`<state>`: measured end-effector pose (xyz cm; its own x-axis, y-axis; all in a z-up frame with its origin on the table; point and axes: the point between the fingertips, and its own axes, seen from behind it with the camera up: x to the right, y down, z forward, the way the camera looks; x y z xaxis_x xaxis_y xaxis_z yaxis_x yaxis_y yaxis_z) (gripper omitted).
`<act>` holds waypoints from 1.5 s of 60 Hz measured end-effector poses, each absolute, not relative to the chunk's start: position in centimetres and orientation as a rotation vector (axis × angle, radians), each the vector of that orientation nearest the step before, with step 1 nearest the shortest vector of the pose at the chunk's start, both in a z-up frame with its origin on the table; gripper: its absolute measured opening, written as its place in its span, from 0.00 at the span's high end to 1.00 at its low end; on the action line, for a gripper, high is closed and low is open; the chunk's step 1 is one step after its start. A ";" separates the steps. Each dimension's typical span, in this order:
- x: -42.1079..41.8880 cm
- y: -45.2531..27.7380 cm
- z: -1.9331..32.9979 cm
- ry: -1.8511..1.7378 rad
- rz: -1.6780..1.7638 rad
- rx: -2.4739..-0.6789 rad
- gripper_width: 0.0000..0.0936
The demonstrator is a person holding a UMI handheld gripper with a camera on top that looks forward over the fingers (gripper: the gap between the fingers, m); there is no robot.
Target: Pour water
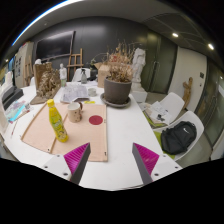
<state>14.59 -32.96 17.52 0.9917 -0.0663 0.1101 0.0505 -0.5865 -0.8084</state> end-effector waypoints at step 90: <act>-10.7 -15.4 7.6 0.015 -0.048 -1.973 0.73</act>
<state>-10.70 -15.42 7.60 0.9991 -0.0332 0.0271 0.0120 -0.3919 -0.9199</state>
